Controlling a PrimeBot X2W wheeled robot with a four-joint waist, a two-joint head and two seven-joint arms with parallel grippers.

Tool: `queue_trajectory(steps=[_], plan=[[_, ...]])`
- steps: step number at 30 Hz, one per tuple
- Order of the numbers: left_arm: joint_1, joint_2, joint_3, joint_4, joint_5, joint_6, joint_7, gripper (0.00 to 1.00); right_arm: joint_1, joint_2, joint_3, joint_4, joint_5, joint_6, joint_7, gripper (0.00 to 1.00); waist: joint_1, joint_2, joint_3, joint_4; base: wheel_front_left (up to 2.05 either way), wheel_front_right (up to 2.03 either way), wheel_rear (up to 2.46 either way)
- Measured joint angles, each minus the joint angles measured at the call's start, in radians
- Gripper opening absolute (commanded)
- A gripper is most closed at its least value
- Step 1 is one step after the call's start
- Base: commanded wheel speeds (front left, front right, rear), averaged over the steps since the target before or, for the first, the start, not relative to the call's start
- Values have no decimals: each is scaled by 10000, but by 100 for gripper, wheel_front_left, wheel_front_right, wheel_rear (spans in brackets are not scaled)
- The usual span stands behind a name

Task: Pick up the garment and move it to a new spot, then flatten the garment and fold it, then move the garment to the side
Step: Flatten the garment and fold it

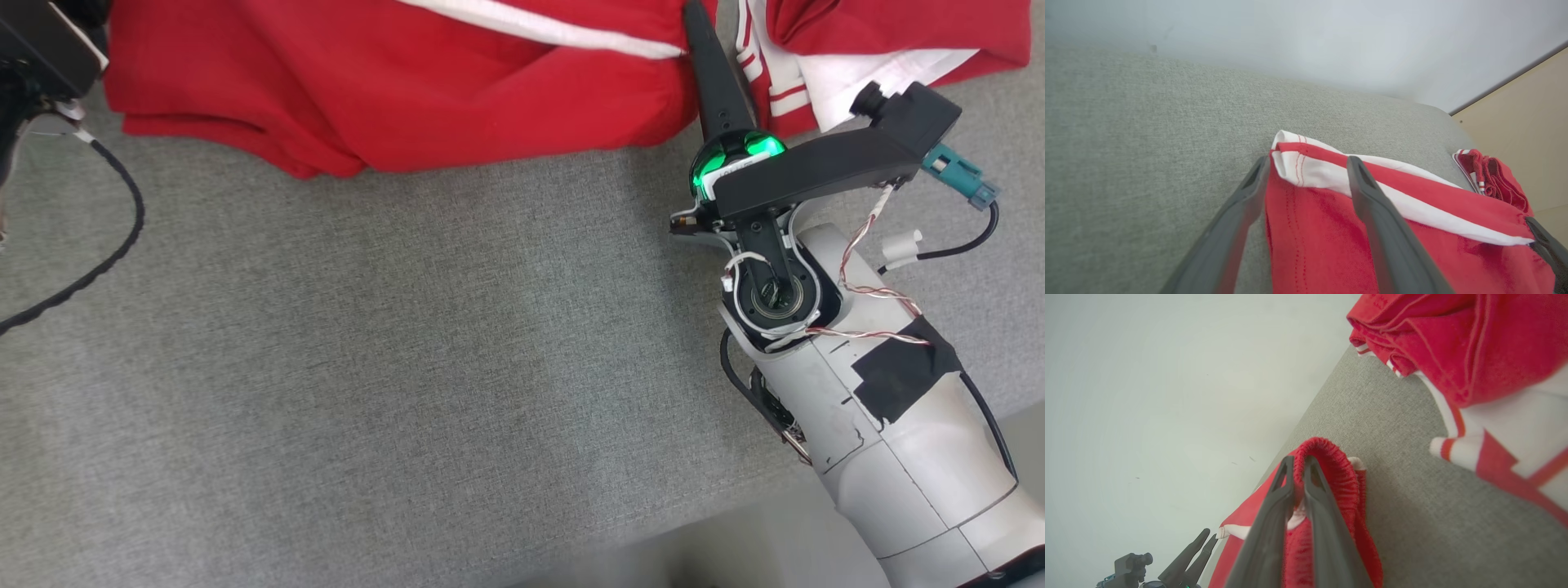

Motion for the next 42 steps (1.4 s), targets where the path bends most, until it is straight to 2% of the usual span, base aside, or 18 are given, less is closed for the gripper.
queue_trajectory(steps=[9,18,22,27,30,34,39,42], plan=[[123,-341,-362,-67,-234,0,-215,100,179,-77,-209,453,198,102,-27,100,0,1,-651,265,0,0,0],[745,-311,-740,-251,-658,0,-332,100,318,-504,217,648,-100,176,117,100,1,1,-1374,668,0,0,0],[1029,-203,-871,-428,-754,0,-472,100,477,-669,548,679,-556,198,107,100,0,1,-1762,792,0,0,0],[1694,-8,-1045,-796,-892,0,-817,100,583,-1177,959,809,-1578,201,-65,100,0,1,-2297,898,0,0,0],[2112,82,-1317,-1216,-742,0,-1177,100,888,-1429,1152,802,-2082,121,-174,100,0,1,-2626,951,0,0,0],[2816,238,-1599,-1657,-178,0,-2044,100,1456,-1806,1304,821,-2769,-341,-343,100,-1,0,-3060,1033,0,0,0],[4028,284,-1778,-1964,633,0,-3363,100,2198,-2234,1323,514,-3438,-738,-435,100,-1,0,-3591,1169,0,0,0],[4686,301,-1735,-2105,807,253,-4157,100,2614,-2399,1264,199,-3628,-855,-437,100,-2,0,-3918,1261,0,0,0]])
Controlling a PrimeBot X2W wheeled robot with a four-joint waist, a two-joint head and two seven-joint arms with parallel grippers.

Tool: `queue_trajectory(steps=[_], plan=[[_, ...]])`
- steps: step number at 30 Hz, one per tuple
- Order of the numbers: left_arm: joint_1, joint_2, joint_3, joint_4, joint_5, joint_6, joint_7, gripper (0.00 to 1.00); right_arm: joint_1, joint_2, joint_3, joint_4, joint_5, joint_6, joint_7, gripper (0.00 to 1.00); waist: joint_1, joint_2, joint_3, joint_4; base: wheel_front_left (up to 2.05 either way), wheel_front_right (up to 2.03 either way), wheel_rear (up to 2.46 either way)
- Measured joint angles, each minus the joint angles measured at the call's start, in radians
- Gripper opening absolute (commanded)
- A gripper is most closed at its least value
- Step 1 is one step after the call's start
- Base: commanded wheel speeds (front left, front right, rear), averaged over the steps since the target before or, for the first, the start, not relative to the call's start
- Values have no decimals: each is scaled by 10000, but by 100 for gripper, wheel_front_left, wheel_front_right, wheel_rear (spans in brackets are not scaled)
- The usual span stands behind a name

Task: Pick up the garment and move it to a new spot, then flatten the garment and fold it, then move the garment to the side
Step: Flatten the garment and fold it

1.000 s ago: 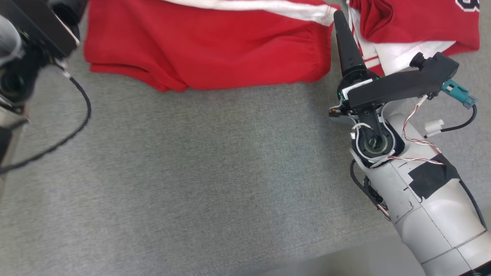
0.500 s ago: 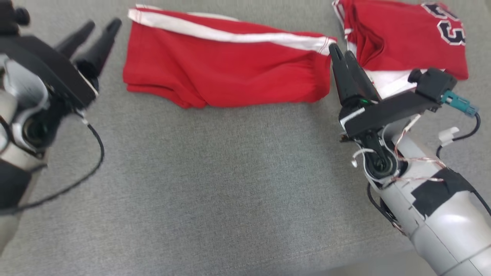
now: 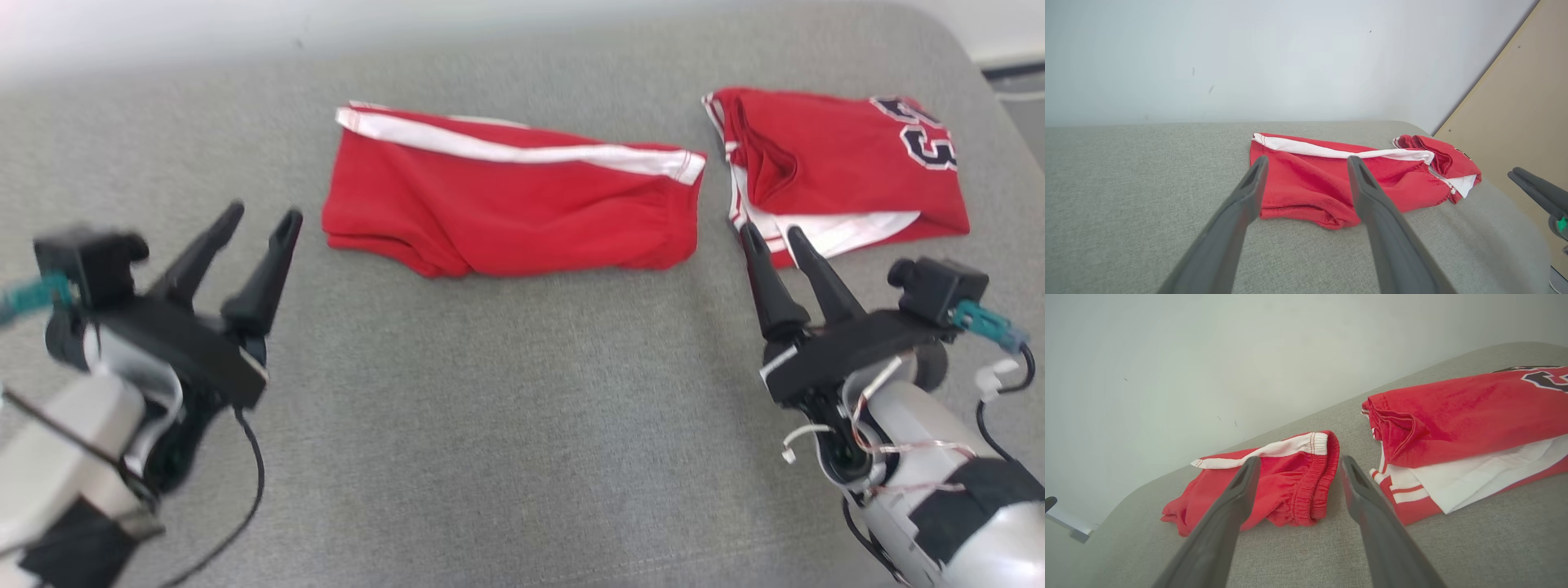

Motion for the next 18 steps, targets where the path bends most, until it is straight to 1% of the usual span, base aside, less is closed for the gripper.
queue_trajectory(steps=[2,4,6,7,10,14,18], plan=[[423,0,13,-128,211,215,-453,100,262,-150,-46,-190,-236,-65,-2,100,0,0,-225,64,0,0,0],[874,8,10,-339,378,426,-826,100,569,-311,-196,-399,-441,-219,-2,100,0,0,-444,129,0,0,0],[1368,12,65,-537,389,715,-867,100,894,-435,-408,-633,-571,-393,0,100,0,0,-660,198,0,0,0],[1618,15,96,-654,422,863,-867,100,1051,-476,-495,-742,-658,-414,-2,100,-1,0,-760,233,0,0,0],[2391,13,284,-1162,508,1400,-869,100,1513,-566,-673,-1095,-1005,-729,-2,100,-1,0,-1013,359,0,0,0],[3241,-123,539,-1835,729,1960,-869,100,1766,-744,-966,-1394,-1421,-892,-2,100,-1,-1,-1134,599,0,0,0],[3718,-591,924,-2385,1045,2071,-867,100,1867,-748,-1415,-1492,-1409,-934,-2,100,0,0,-1103,844,0,0,0]])
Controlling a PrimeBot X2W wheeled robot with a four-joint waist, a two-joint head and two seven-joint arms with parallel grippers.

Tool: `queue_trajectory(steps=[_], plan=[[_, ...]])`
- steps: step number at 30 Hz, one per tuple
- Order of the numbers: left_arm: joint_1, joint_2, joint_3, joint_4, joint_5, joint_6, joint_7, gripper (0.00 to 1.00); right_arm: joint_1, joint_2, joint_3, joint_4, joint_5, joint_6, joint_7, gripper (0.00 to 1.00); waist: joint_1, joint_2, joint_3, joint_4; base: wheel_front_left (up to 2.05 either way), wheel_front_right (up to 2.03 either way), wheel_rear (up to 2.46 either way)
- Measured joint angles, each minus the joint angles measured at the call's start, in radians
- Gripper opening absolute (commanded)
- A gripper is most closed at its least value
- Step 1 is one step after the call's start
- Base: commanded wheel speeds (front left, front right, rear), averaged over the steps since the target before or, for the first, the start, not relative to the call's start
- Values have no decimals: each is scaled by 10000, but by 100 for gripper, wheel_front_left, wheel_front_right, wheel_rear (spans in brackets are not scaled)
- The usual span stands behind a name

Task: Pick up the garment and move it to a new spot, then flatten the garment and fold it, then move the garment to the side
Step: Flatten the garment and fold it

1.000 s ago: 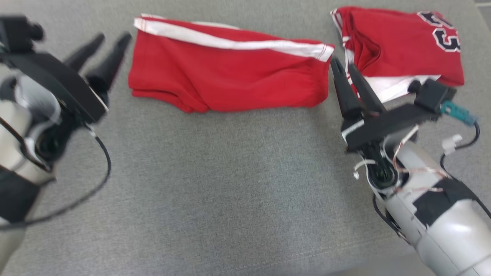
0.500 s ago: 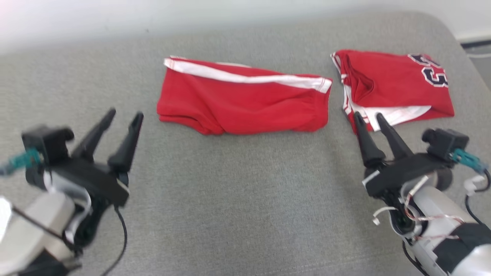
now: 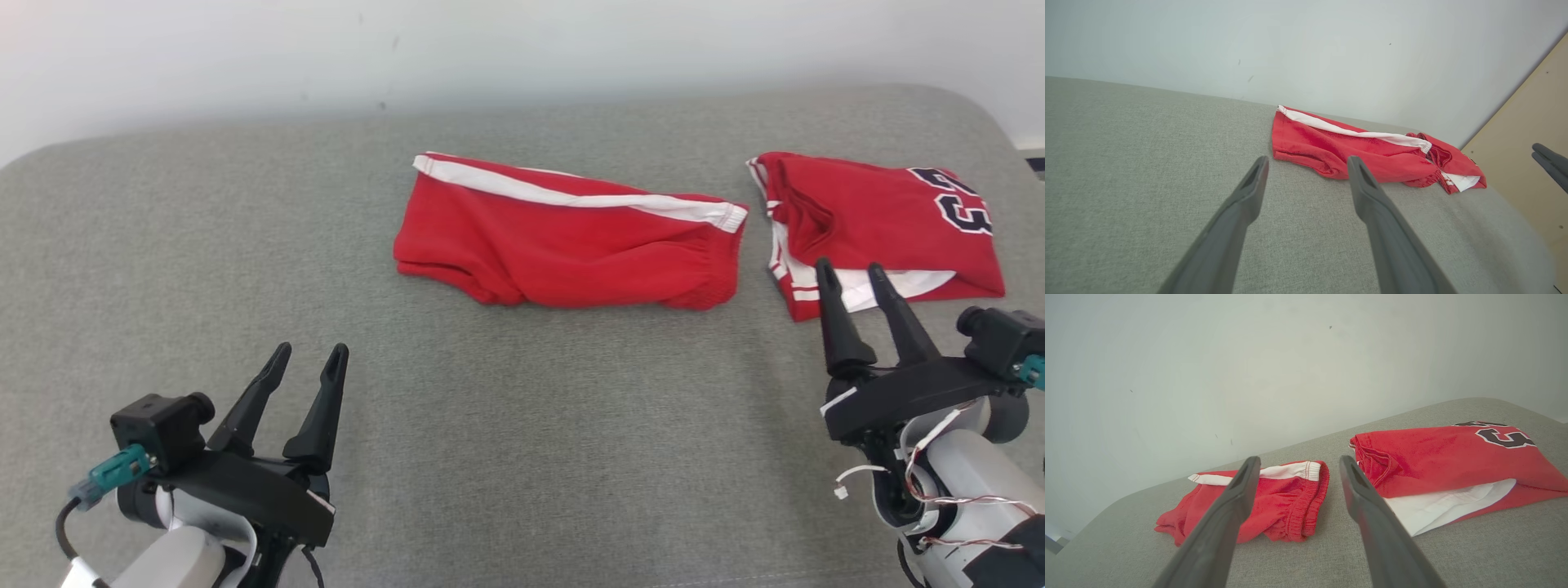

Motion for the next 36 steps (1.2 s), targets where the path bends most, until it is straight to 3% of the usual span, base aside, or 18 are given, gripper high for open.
queue_trajectory(steps=[9,18,26,36], plan=[[420,-782,460,-911,823,56,0,100,-346,104,-566,1127,727,123,-31,100,1,1,336,613,0,0,0],[456,-1269,589,-1452,1730,128,0,100,-1400,182,-930,2508,1413,621,364,100,3,2,825,1369,0,0,0],[278,-1248,627,-1183,2811,128,-2,100,-1984,259,-959,3816,1918,955,1208,100,4,2,1225,2033,0,0,0],[292,-1273,800,-1078,3618,128,-2,100,-2539,681,-1124,5026,2523,1070,2094,100,3,2,1660,2396,0,0,0]])
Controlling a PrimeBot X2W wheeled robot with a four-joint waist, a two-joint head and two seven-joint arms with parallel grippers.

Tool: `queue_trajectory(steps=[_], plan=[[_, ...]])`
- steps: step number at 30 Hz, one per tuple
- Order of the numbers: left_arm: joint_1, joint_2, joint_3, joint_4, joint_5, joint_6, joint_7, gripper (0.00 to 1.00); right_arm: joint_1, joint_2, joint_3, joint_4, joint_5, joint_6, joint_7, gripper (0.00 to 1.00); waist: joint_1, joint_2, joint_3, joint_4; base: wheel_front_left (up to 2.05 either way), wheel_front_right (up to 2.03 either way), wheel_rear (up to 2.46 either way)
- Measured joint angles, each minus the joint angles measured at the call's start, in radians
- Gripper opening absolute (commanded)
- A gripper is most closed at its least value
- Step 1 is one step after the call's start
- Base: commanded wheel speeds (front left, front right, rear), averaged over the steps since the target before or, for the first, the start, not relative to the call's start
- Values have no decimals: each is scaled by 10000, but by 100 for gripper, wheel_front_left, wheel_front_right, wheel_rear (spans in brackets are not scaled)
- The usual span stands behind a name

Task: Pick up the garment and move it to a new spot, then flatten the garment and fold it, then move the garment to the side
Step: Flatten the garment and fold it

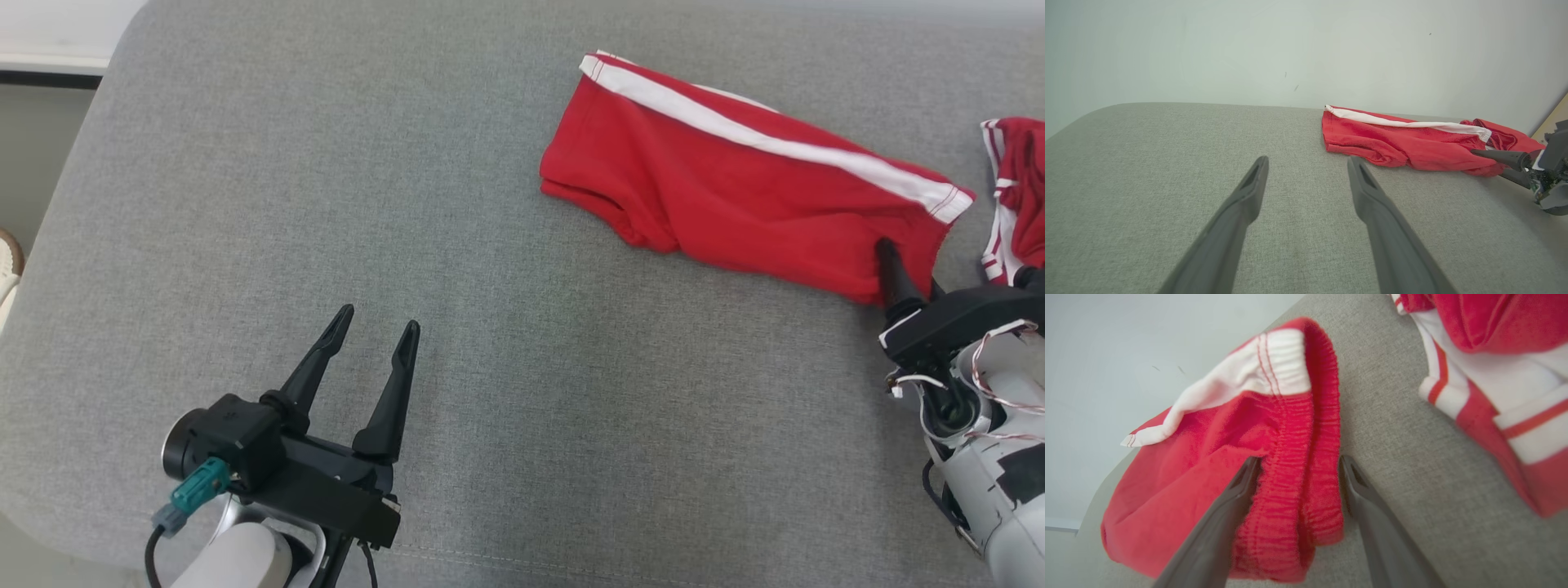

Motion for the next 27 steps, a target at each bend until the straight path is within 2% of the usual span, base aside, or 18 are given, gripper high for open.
queue_trajectory(steps=[8,15,16,17,18,19,20,27], plan=[[0,-180,13,10,192,-104,0,100,-531,46,-217,589,171,-88,257,100,-1,0,226,105,0,0,0],[1,-341,173,92,336,-270,0,100,-989,92,-167,1087,447,211,915,100,-2,-1,309,185,0,0,0],[1,-362,203,115,347,-276,0,100,-1058,117,-148,1116,485,245,1007,98,-2,-1,315,195,0,0,0],[1,-380,242,138,401,-282,0,100,-1119,157,-119,1137,491,309,1083,55,-2,-1,317,203,0,0,0],[1,-399,282,159,493,-330,0,100,-1182,213,-92,1183,493,343,1114,33,-2,-1,317,209,0,0,0],[1,-418,303,178,531,-357,0,100,-1249,268,-71,1233,493,362,1175,21,-2,0,314,214,0,0,0],[1,-451,326,207,537,-360,0,100,-1301,330,-48,1260,495,399,1221,0,-2,0,309,218,0,0,0],[26,-616,453,382,616,-520,0,100,-1566,913,117,1498,497,627,1402,0,-1,0,150,176,0,0,0]])
